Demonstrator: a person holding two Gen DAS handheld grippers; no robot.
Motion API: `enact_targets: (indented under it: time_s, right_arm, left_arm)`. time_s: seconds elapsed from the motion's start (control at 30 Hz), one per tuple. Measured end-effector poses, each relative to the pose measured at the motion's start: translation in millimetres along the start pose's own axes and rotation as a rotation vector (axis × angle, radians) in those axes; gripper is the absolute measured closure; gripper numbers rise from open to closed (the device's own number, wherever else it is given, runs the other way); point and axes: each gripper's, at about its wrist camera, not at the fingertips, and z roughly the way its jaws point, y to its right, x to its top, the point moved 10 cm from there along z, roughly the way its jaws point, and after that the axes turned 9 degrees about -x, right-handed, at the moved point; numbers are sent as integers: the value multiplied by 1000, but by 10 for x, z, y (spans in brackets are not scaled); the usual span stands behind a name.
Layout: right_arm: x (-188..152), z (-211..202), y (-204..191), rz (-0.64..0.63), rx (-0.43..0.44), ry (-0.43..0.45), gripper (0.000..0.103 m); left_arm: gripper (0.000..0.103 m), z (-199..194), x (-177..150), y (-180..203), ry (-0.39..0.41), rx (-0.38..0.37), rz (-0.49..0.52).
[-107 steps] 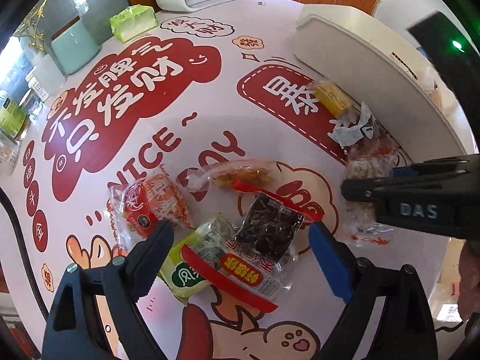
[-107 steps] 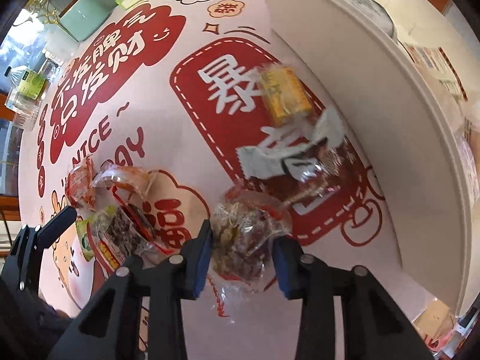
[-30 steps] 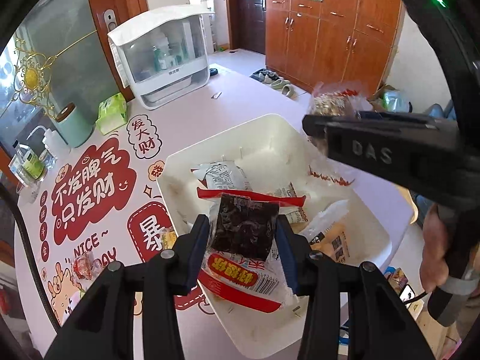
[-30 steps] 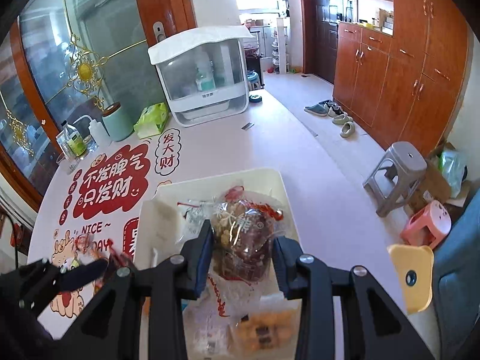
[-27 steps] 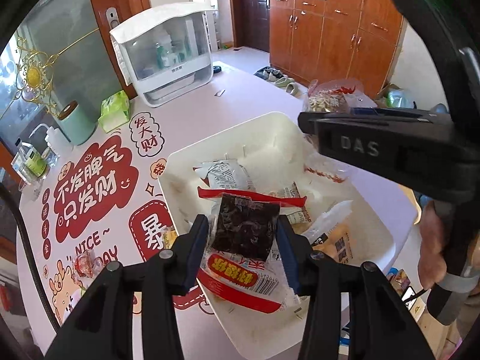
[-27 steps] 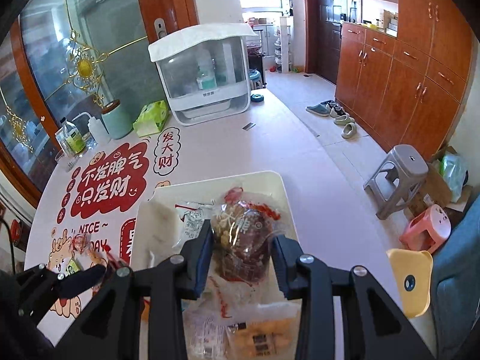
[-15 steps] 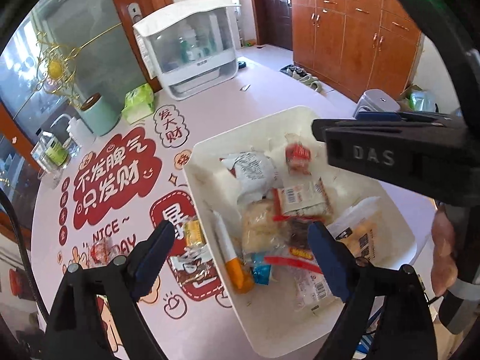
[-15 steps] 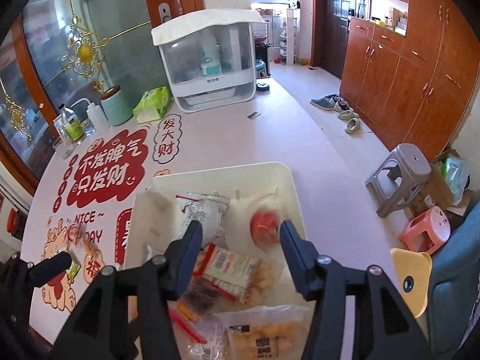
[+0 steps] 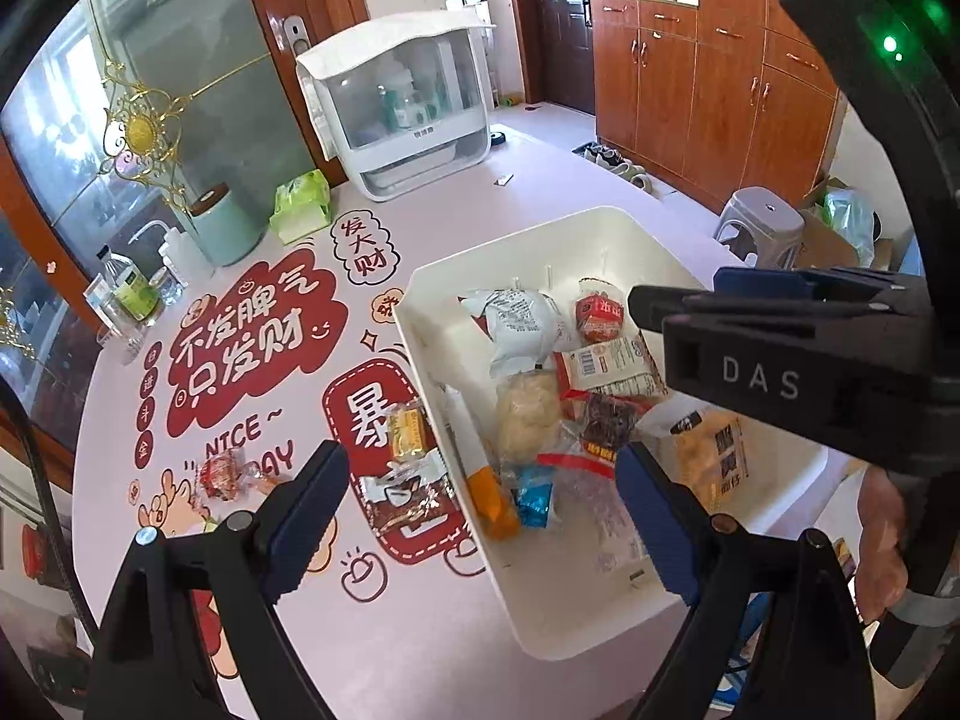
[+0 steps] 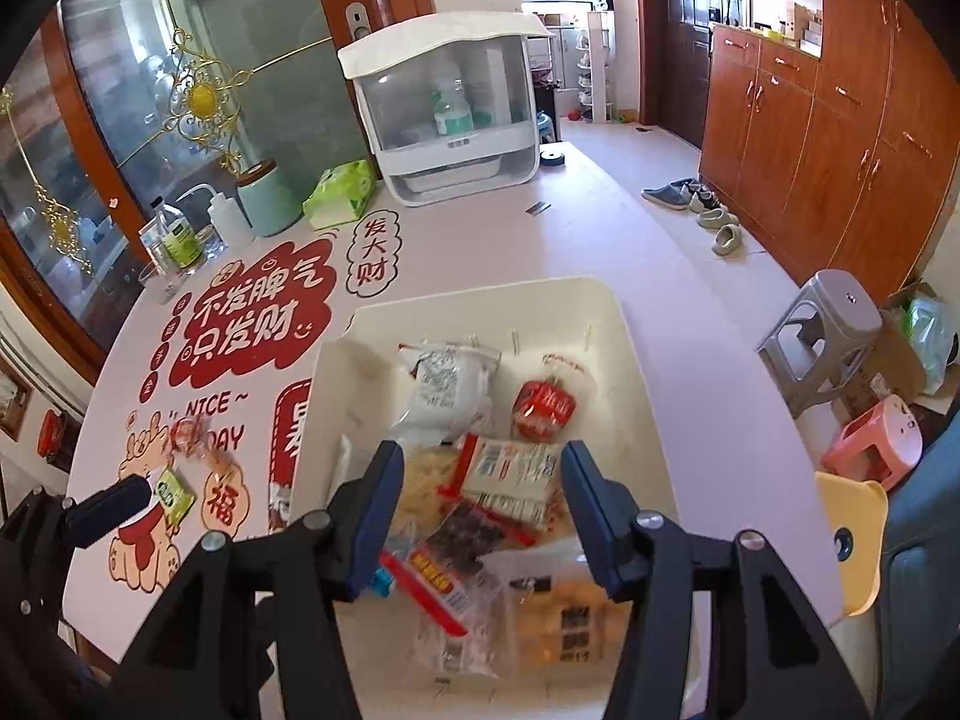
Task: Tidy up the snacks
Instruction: 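Withdraw both open grippers from the tray toward the last snacks on the table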
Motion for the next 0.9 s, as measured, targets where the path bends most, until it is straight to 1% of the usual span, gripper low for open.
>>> enact_targets:
  time_s: [0.2,0.33,0.4,0.53,0.73,0.9]
  right_arm:
    - [-249,-100,-83,5,22,-15,48]
    - [-420,-126,-213,-19,35,-37,48]
    - [-482,-125,-293,-24,46,-49,48]
    - [-519,-142,-446,-41,54,-52,48]
    - [-489,-191,-729,-61,73,-40,48]
    - [-430,-134,-1152,-91,100,-33,48]
  left_arm:
    - [14,-145,-135,-129,12,35,-8]
    - [14,-235,-210,-307,25,50,-59]
    - [13,-249,-269,-399,16,53,-83]
    - [13,-263,-395,-581,-4,57,-121]
    - [13,-275,-556,-903,-30,76,-156]
    - [13,-261,-706,-1364,-43,104,-197]
